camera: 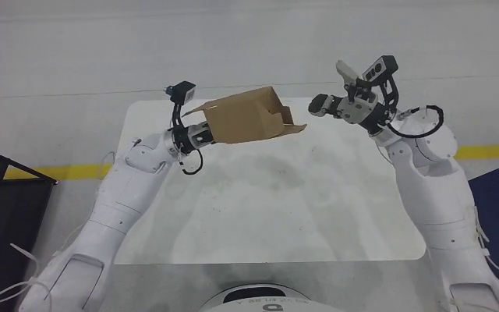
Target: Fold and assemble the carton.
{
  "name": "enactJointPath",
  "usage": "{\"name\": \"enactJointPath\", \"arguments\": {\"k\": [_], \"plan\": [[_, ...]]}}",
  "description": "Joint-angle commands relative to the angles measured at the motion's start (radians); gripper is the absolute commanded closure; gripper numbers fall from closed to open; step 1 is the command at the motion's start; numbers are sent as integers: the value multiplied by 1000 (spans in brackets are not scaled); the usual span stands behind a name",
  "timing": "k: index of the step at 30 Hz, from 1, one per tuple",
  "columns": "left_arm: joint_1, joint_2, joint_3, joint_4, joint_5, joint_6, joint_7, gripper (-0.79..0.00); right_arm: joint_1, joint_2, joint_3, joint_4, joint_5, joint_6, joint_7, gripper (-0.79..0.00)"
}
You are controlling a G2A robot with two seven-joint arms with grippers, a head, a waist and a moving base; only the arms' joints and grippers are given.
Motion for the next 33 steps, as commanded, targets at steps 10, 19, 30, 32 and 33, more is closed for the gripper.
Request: {"name": "enactJointPath", "arguments": {"k": [10,19,30,32,33], "plan": [[-26,-17,176,16,-382,87,-87,0,26,-16,-90,3,48,-51,136,-699],[-67,-26,221,59,-388,92,-92,0,39,-20,-97,12,64,-74,200,-656],[-88,-30,247,82,-391,97,-97,0,69,-29,-150,-9,30,-102,264,-486],[-91,-31,251,83,-392,98,-98,0,77,-31,-161,-9,11,-101,268,-502],[-93,-31,253,85,-392,100,-100,0,81,-31,-165,-8,5,-100,270,-517]]}}
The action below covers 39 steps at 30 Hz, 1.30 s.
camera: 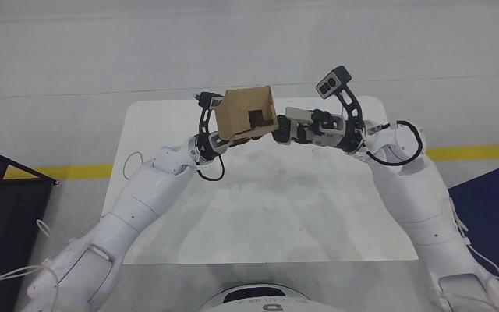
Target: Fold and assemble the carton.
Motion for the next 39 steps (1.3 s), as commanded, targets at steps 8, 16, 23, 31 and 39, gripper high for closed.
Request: {"name": "enactJointPath", "arguments": {"k": [8,16,23,31,39], "plan": [[-5,4,11,14,5,43,-42,0,20,4,4,-8,-165,-20,-56,-705],[6,16,-10,3,10,46,-46,0,-25,16,75,-70,-282,-87,-137,-708],[12,23,-17,-8,19,33,-33,0,-50,17,100,-75,-219,-92,-127,-696],[13,25,-10,-10,18,31,-31,0,-30,17,62,-99,-274,-69,-75,-723],[9,29,-5,-6,17,38,-38,0,11,22,27,-122,-405,-36,-25,-662]]}}
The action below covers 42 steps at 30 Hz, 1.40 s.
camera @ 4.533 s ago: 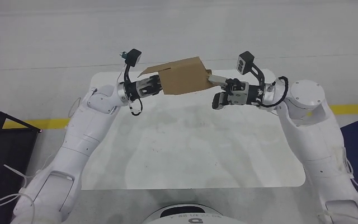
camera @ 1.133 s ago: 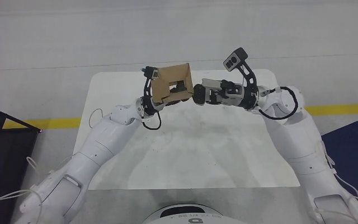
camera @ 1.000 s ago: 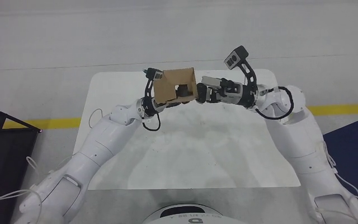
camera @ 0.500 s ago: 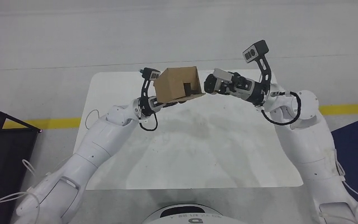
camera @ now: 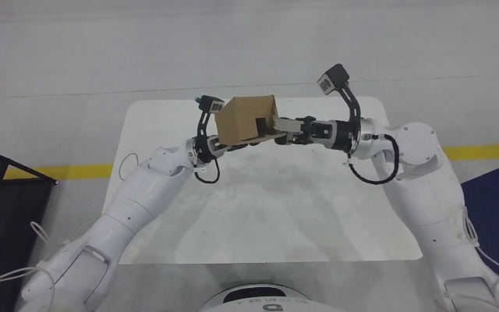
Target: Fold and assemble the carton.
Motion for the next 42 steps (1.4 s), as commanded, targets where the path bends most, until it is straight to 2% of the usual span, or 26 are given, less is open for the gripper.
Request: {"name": "enactJointPath", "arguments": {"k": [1,4,10,15,20,23,27,29,33,42], "plan": [[0,1,1,0,-1,0,0,0,11,1,-9,-3,-36,8,6,-631],[0,2,2,0,-6,3,-3,0,29,0,-28,0,-68,19,14,-597],[-1,4,2,-2,-4,-2,2,0,64,-3,-62,14,-121,32,-1,-579],[5,6,6,1,3,-14,14,0,75,-5,-64,23,-117,29,-27,-591],[9,8,8,14,21,-38,38,0,61,-3,-15,28,-46,6,-78,-643],[6,8,6,35,44,-64,64,0,34,-4,26,32,23,-22,-140,-646],[-8,7,6,72,85,-89,89,0,-2,-5,90,38,173,-48,-186,-606],[-17,6,0,102,109,-108,109,0,-21,-6,120,42,268,-54,-171,-579],[-32,1,-10,161,169,-135,136,0,-55,-1,161,34,378,-33,-86,-606],[-35,-14,-31,186,264,-136,206,0,-83,-3,123,10,419,11,12,-616]]}}
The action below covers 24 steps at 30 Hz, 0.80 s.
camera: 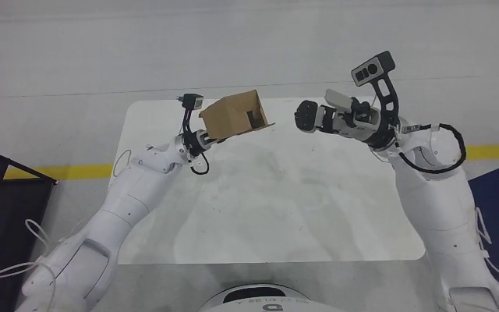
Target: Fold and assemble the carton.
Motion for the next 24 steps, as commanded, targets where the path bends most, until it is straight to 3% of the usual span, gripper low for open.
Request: {"name": "enactJointPath", "arguments": {"k": [1,14,24], "plan": [[0,-2,-3,-1,11,0,5,0,3,-2,-18,-1,2,4,5,-619],[9,-13,-27,-6,25,0,-7,0,78,-25,-159,48,-30,12,-13,-570],[22,-12,-53,-10,26,3,-34,0,169,-48,-244,125,-39,-9,-27,-576]]}}
